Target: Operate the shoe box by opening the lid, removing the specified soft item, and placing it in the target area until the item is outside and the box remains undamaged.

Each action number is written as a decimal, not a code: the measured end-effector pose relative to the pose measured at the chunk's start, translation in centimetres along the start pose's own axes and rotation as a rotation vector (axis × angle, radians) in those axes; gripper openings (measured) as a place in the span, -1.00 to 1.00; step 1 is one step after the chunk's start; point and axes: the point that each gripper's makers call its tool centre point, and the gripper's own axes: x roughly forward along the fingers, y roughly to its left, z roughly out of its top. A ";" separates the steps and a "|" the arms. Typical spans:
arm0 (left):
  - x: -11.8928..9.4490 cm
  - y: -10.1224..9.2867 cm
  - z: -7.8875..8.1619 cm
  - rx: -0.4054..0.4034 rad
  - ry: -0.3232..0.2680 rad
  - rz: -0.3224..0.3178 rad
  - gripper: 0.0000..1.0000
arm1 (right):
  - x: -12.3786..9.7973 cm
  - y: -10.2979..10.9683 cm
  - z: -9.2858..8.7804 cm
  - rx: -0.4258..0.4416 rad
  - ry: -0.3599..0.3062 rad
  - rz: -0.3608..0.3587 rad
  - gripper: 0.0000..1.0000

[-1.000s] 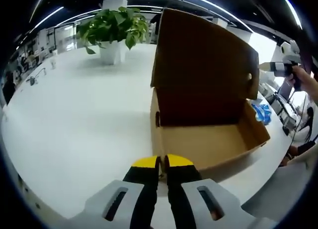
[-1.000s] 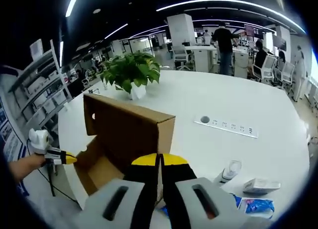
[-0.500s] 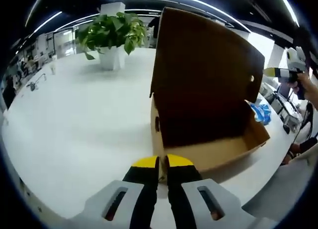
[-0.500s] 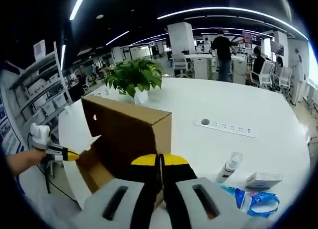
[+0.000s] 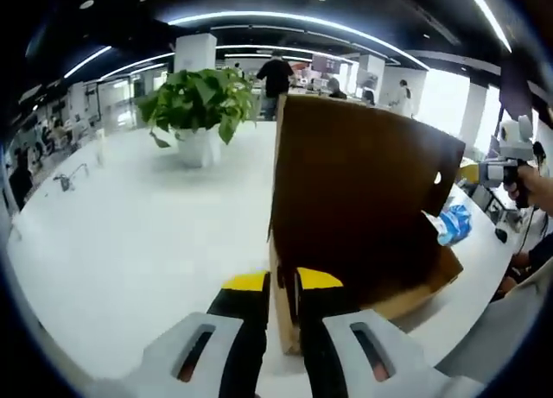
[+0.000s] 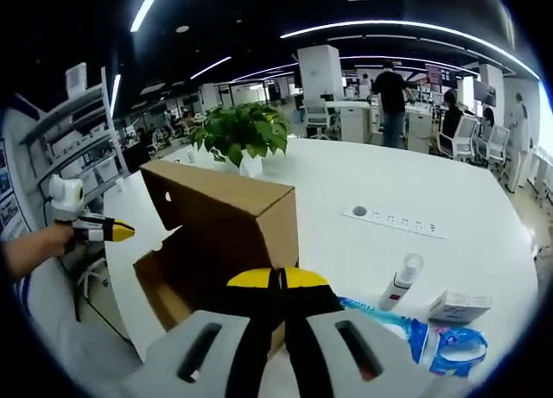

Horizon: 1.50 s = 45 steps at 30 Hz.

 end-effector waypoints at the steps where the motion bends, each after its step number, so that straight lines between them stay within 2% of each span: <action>1: -0.1 0.0 0.3 0.005 -0.005 -0.001 -0.80 | -0.1 0.1 -0.1 -0.003 -0.001 0.000 -0.98; 7: -0.1 -0.1 2.7 0.056 -0.025 -0.013 -0.72 | -0.5 0.5 -0.9 -0.002 -0.003 0.007 -0.97; 13: 0.1 0.0 3.9 0.095 -0.040 -0.013 -0.69 | -0.8 0.9 -1.5 -0.008 -0.002 0.012 -0.96; 23: 0.0 -0.4 4.7 0.139 -0.059 -0.037 -0.70 | -1.3 1.7 -2.7 -0.031 0.009 0.027 -0.93; 32: -0.6 -1.3 3.6 0.155 -0.045 -0.067 -0.72 | -1.7 2.3 -4.1 -0.063 0.019 0.040 -0.90; 38: -1.1 -1.5 2.3 0.165 -0.020 -0.076 -0.72 | -2.0 3.1 -4.8 -0.139 0.026 0.060 -0.84; 45: -1.6 -2.0 0.9 0.166 -0.002 -0.093 -0.70 | -2.1 3.6 -5.7 -0.180 0.031 0.086 -0.76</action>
